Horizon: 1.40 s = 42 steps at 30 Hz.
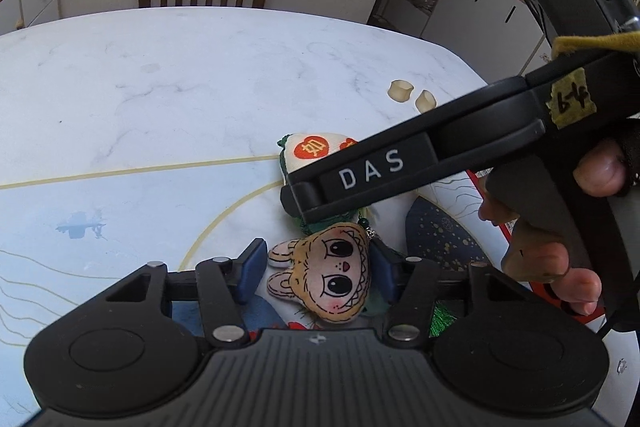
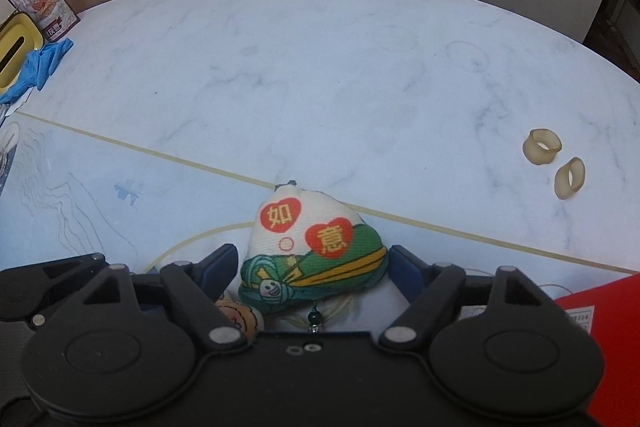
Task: Organize objects
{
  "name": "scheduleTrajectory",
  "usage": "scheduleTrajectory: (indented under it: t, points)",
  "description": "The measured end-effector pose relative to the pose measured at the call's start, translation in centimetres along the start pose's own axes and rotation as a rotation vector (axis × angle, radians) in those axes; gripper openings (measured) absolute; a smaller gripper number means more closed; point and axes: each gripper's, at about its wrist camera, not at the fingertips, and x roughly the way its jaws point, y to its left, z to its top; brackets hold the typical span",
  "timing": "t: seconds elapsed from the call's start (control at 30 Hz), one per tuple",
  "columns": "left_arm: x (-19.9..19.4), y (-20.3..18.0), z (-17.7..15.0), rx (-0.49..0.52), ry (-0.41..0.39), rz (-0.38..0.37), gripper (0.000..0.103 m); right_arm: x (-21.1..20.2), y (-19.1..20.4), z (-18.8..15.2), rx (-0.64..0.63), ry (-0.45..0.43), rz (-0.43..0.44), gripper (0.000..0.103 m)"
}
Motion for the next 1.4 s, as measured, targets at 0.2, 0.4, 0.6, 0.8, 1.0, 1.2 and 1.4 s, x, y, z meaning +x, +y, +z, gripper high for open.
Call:
scheduleTrajectory:
  t: [0.2, 0.4, 0.6, 0.8, 1.0, 1.2, 1.4]
  points:
    - [-0.2, 0.1, 0.5, -0.006, 0.002, 0.002, 0.052, -0.2, 0.0, -0.1, 0.005, -0.01, -0.005, 0.07]
    - [-1.0, -0.1, 0.8, -0.011, 0.002, -0.017, 0.051, -1.4, -0.1, -0.5, 0.011, -0.03, -0.014, 0.068]
    - [-2.9, -1.0, 1.0, 0.025, -0.013, -0.028, 0.051, -4.1, 0.0, -1.0, 0.026, -0.054, -0.012, 0.068]
    - [-5.7, -2.8, 1.0, 0.077, -0.036, -0.033, 0.051, -7.3, 0.4, -1.8, 0.008, -0.09, -0.017, 0.067]
    - [-8.8, -4.4, 1.0, 0.108, -0.066, -0.034, 0.051, -11.2, 0.6, -2.9, -0.014, -0.14, -0.039, 0.067]
    - [-11.2, -5.8, 0.7, 0.124, -0.087, -0.014, 0.051, -15.5, 0.2, -4.3, -0.025, -0.192, -0.034, 0.067]
    - [-12.9, -7.4, 1.0, 0.125, -0.092, 0.0, 0.051, -19.3, -0.9, -5.7, -0.029, -0.238, -0.014, 0.067]
